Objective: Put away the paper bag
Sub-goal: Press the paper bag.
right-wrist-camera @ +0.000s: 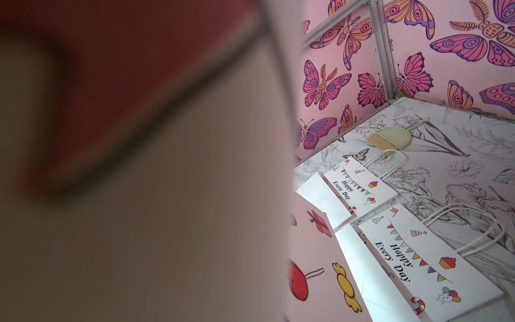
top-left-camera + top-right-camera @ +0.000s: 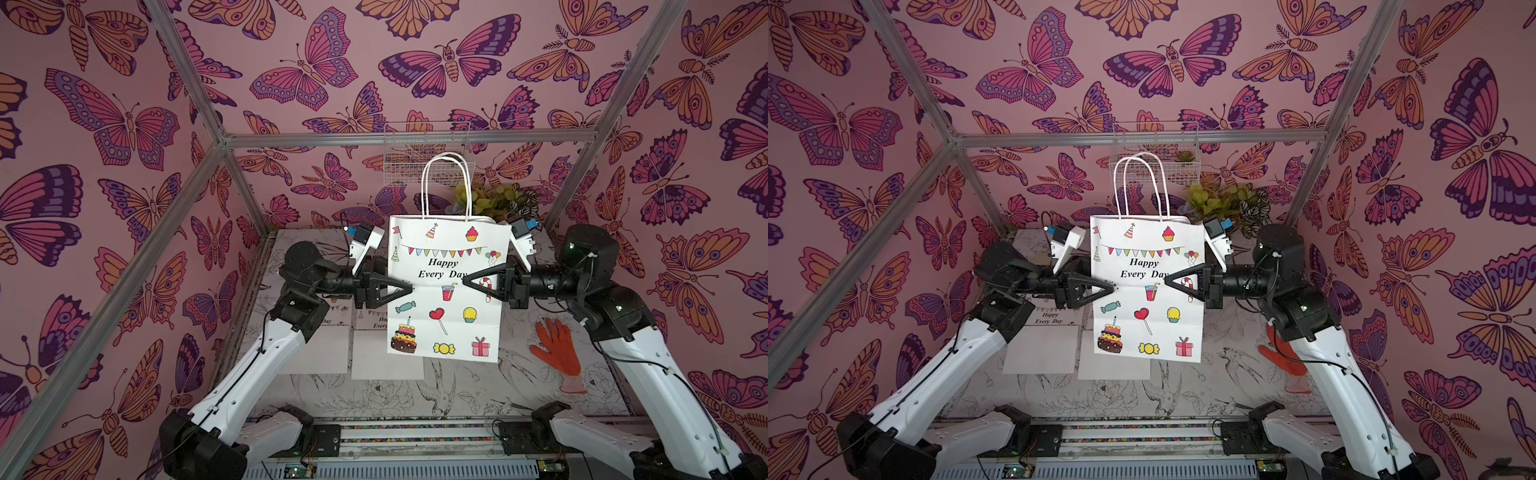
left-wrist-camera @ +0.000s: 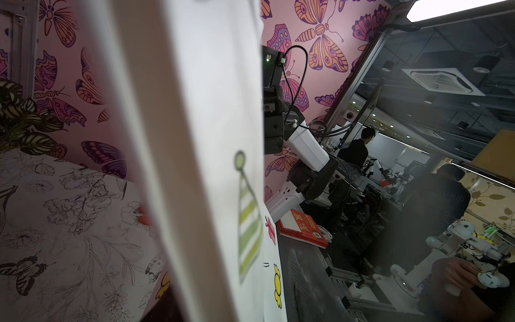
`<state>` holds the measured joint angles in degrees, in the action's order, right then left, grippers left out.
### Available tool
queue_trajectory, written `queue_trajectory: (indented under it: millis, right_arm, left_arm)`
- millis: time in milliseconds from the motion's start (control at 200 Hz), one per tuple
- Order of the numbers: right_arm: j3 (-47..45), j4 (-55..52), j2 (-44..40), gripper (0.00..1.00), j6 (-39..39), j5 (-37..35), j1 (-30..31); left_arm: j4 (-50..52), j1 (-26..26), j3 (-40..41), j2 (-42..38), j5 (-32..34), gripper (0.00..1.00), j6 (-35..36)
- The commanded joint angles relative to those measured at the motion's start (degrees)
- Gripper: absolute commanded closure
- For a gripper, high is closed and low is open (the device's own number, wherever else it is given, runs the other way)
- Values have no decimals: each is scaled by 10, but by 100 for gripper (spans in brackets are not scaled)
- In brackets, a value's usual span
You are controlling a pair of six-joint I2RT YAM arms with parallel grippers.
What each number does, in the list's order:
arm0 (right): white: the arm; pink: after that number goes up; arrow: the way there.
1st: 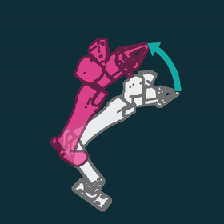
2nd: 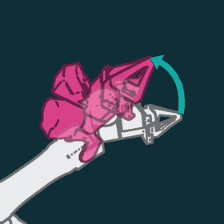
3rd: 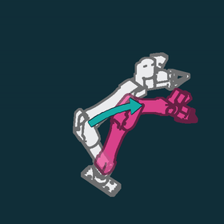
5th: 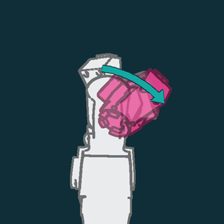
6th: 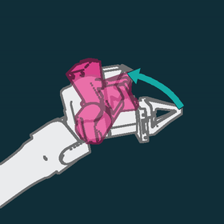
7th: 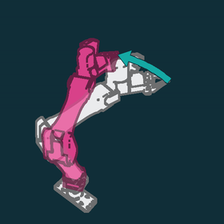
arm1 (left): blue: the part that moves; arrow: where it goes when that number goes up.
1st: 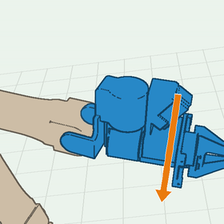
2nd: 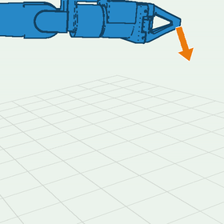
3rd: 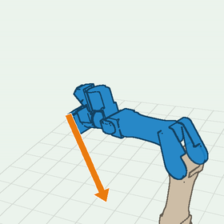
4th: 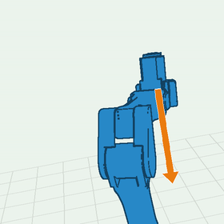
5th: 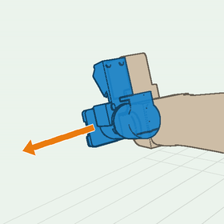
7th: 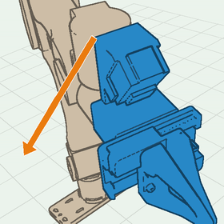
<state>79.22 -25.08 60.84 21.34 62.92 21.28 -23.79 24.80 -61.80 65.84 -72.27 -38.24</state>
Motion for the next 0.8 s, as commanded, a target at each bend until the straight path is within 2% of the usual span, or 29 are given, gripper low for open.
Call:
queue_trajectory:
  millis: [0, 135, 310, 410, 596, 711, 796]
  right_arm:
    - [21, 21, 9, 100, 7, 49, -5]
    - [-6, 133, 11, 100, 88, 79, -5]
    - [2, 131, 13, 100, 85, 65, -7]
    - [16, 116, 17, 100, 78, 46, -10]
    - [17, 104, 24, 100, 77, 37, -11]
    - [3, 101, 18, 100, 72, 35, -11]
    - [-7, 97, 13, 93, 67, 36, -11]
  left_arm:
    - [-10, 3, 3, 2, -21, 48, 14]
    - [-14, 14, -2, 9, -24, 46, 15]
    - [-16, 27, -5, 9, -36, 48, 18]
    - [-16, 28, -3, 4, -42, 58, 21]
    - [-15, 28, 0, -7, -32, 85, 29]
    - [-14, 27, -3, -3, -26, 94, 30]
    - [-13, 27, -5, 2, -20, 99, 30]
